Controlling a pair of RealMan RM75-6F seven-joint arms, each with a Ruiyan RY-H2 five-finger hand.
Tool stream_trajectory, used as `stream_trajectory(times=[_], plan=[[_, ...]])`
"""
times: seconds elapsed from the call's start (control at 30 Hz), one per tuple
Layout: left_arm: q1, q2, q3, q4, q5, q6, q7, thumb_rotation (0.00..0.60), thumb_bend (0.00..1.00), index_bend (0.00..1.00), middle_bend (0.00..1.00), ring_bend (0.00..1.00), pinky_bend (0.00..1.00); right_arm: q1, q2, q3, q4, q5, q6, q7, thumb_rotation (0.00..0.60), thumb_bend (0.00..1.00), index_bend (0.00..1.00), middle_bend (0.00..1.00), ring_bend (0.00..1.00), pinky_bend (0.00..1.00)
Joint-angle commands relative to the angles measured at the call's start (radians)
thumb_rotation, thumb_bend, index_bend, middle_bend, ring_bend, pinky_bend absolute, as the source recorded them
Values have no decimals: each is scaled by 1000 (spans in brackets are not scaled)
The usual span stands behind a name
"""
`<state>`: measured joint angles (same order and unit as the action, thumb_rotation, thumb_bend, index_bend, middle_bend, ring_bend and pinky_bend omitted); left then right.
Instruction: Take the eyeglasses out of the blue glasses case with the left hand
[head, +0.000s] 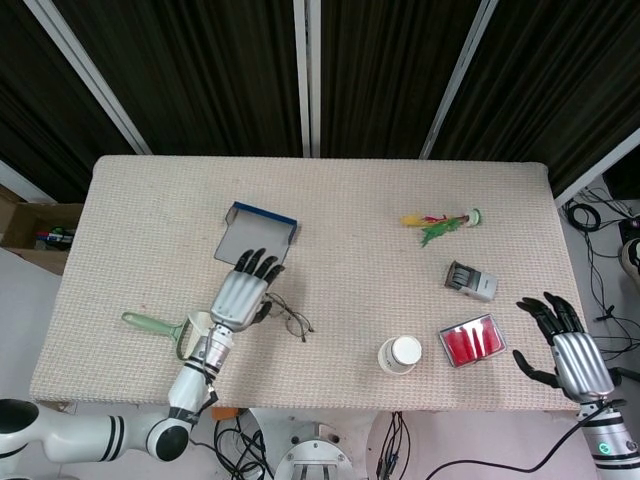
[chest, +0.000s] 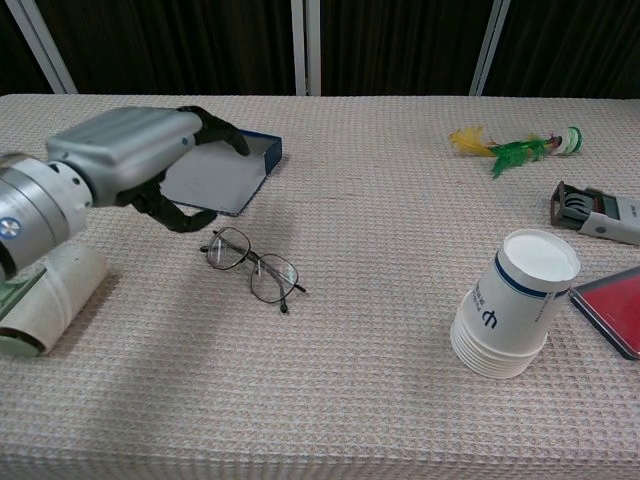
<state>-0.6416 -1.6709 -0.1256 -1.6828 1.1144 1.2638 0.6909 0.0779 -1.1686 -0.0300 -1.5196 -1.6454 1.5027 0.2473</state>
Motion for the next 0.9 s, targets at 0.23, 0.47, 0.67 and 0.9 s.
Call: stream_trajectory(times=[0.23, 0.47, 0.67, 0.9], plan=[[156, 359, 35, 16, 96, 85, -214, 600, 324, 226, 148, 46, 107, 4, 12, -2, 6, -6, -1, 30, 600, 243, 187, 175, 0, 83], [323, 546, 136, -22, 182, 149, -487, 600, 325, 226, 141, 46, 107, -4, 18, 7, 8, 13, 9, 34, 600, 244, 187, 175, 0, 83], [471, 537, 207, 4, 294, 320, -549, 600, 273, 225, 118, 45, 107, -9, 24, 11, -9, 13, 19, -6, 600, 244, 187, 175, 0, 83], [556, 494, 235, 52, 368, 405, -510, 600, 243, 225, 105, 46, 105, 1, 22, 16, -41, 7, 6, -68, 600, 244, 187, 176, 0, 83]])
